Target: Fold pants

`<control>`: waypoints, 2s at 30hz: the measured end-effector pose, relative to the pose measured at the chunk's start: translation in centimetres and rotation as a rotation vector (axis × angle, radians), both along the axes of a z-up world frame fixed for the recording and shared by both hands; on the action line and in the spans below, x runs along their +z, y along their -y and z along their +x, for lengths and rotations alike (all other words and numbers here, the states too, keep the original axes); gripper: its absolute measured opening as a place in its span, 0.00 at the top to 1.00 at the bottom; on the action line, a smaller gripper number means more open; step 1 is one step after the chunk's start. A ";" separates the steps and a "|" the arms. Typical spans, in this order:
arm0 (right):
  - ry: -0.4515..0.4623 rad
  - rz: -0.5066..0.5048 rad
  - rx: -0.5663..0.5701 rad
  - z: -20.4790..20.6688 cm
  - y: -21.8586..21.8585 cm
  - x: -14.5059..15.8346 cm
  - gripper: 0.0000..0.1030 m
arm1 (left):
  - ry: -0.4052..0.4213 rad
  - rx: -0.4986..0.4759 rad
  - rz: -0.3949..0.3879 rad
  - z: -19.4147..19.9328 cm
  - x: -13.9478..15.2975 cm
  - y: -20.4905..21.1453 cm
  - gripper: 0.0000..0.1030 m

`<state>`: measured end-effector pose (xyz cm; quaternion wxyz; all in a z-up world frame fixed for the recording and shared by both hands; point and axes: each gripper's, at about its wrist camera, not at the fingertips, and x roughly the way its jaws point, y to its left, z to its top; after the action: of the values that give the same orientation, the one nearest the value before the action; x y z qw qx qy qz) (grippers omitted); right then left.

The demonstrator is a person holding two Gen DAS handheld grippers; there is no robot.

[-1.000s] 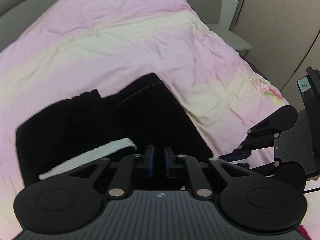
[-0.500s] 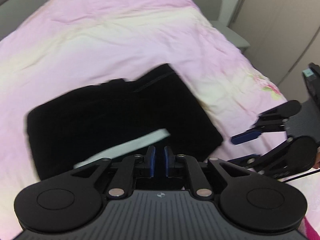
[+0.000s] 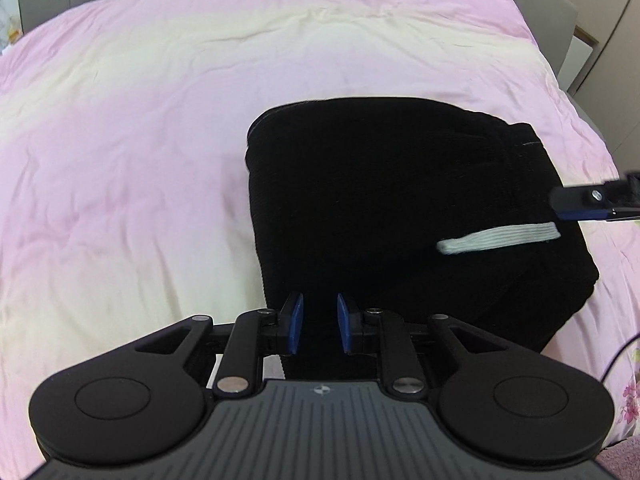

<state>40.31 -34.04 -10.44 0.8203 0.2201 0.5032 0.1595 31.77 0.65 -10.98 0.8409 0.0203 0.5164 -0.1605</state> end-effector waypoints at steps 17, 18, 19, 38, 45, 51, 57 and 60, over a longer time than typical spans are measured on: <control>0.008 -0.067 -0.107 6.4 -2.3 -0.7 0.77 | -0.028 0.013 -0.131 1.2 -2.0 -2.2 0.78; 0.041 -0.110 -0.085 5.8 -2.8 0.0 0.84 | -0.026 0.008 -0.128 1.1 -1.9 -2.2 0.78; 0.083 -0.159 -0.048 5.1 -3.2 0.9 0.92 | -0.022 0.003 -0.129 1.1 -1.8 -2.2 0.78; -0.015 -0.014 -0.101 1.1 1.2 -0.6 0.46 | -0.004 0.054 -0.070 2.9 -3.0 0.8 0.82; -0.054 0.197 -0.167 1.8 2.3 -5.8 0.49 | -0.005 0.053 -0.077 2.9 -3.1 0.7 0.82; 0.032 0.065 -0.066 1.8 -0.6 -2.3 0.81 | -0.006 0.061 -0.073 3.2 -2.1 0.8 0.82; 0.187 -0.104 0.087 1.8 -4.8 6.4 0.85 | 0.089 0.084 -0.075 2.7 1.7 -0.3 0.82; 0.249 -0.164 0.096 1.9 -5.4 9.7 0.86 | 0.128 0.089 -0.083 2.5 3.4 -0.5 0.81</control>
<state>42.23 -28.61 -0.70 0.8831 0.1066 0.4187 0.1830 34.23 1.10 -7.63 0.8787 -0.0275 0.4547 -0.1426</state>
